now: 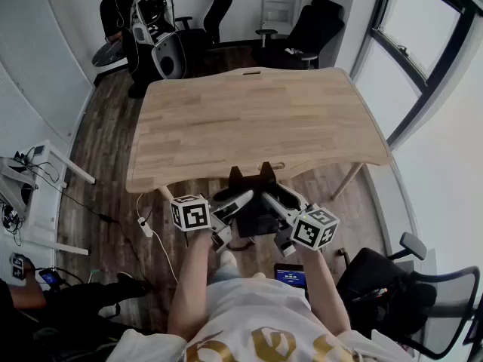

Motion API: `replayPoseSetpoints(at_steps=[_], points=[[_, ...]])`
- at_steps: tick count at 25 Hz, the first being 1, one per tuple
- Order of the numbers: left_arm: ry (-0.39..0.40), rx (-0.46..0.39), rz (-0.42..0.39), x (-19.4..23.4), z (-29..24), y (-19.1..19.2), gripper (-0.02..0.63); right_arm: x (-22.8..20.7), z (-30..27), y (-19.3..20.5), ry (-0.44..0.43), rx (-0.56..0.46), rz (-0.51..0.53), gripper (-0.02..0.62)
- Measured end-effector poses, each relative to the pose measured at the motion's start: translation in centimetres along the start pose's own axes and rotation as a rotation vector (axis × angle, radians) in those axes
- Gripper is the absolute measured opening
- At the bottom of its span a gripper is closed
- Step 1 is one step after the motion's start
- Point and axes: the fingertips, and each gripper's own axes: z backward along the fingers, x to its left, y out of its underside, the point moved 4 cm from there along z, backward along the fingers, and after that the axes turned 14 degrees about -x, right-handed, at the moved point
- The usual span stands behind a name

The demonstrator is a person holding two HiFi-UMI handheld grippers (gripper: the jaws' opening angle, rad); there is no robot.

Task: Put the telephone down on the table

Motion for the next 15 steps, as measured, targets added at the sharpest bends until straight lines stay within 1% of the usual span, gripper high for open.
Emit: replayPoseSetpoints(at_steps=[10, 15], points=[[-0.005, 0.007, 0.001, -0.52, 0.55, 0.58, 0.216, 0.39, 0.72, 0.47, -0.002, 0.000, -0.006, 0.198], [-0.023, 0.020, 0.006, 0.41, 0.44, 0.59, 0.216, -0.11, 0.08, 0.94, 0.013, 0.016, -0.019, 0.198]])
